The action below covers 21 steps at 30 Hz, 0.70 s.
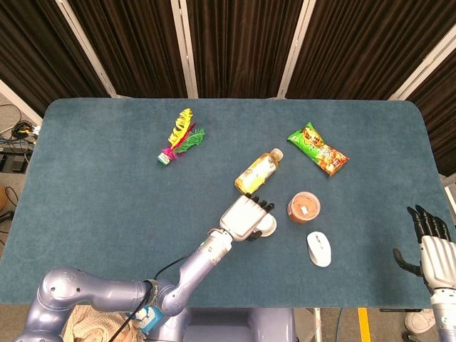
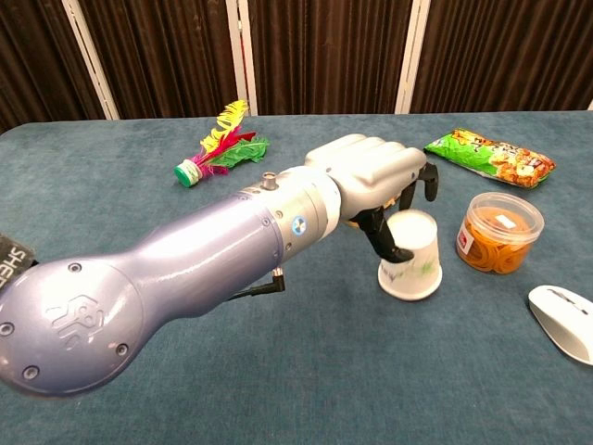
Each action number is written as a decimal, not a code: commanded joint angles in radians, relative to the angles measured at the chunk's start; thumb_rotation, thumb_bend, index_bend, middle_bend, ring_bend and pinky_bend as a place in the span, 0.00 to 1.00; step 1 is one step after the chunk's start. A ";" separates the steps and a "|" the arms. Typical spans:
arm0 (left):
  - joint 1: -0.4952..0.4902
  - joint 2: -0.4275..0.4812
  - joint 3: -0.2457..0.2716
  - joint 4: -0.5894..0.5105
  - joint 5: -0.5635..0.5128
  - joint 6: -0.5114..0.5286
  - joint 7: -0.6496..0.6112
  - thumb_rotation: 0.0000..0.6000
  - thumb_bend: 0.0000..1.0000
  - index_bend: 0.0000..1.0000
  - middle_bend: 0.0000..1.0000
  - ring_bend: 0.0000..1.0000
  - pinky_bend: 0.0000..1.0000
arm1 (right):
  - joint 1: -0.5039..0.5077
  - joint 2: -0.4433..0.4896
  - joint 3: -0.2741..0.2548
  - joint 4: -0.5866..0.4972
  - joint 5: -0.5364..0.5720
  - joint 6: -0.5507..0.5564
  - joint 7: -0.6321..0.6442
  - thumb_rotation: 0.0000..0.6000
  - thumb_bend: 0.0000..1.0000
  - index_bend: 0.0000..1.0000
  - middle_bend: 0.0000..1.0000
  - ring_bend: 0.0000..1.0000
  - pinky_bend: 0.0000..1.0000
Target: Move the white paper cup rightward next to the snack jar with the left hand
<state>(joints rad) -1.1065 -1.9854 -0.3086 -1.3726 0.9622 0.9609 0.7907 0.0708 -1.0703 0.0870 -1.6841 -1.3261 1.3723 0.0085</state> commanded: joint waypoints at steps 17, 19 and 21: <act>0.209 0.335 0.144 -0.403 0.070 0.231 -0.005 1.00 0.17 0.13 0.15 0.16 0.24 | -0.002 -0.002 -0.006 0.003 -0.010 0.006 -0.027 1.00 0.35 0.00 0.00 0.00 0.03; 0.266 0.425 0.197 -0.455 0.135 0.265 -0.053 1.00 0.17 0.13 0.15 0.16 0.23 | -0.002 -0.004 -0.006 0.004 -0.010 0.008 -0.034 1.00 0.35 0.00 0.00 0.00 0.03; 0.319 0.505 0.245 -0.485 0.201 0.302 -0.108 1.00 0.17 0.12 0.15 0.16 0.23 | -0.003 -0.004 -0.006 0.003 -0.009 0.011 -0.039 1.00 0.35 0.00 0.00 0.00 0.03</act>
<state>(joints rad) -0.8823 -1.6048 -0.1496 -1.7799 1.0586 1.1905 0.7674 0.0679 -1.0737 0.0809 -1.6808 -1.3356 1.3822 -0.0288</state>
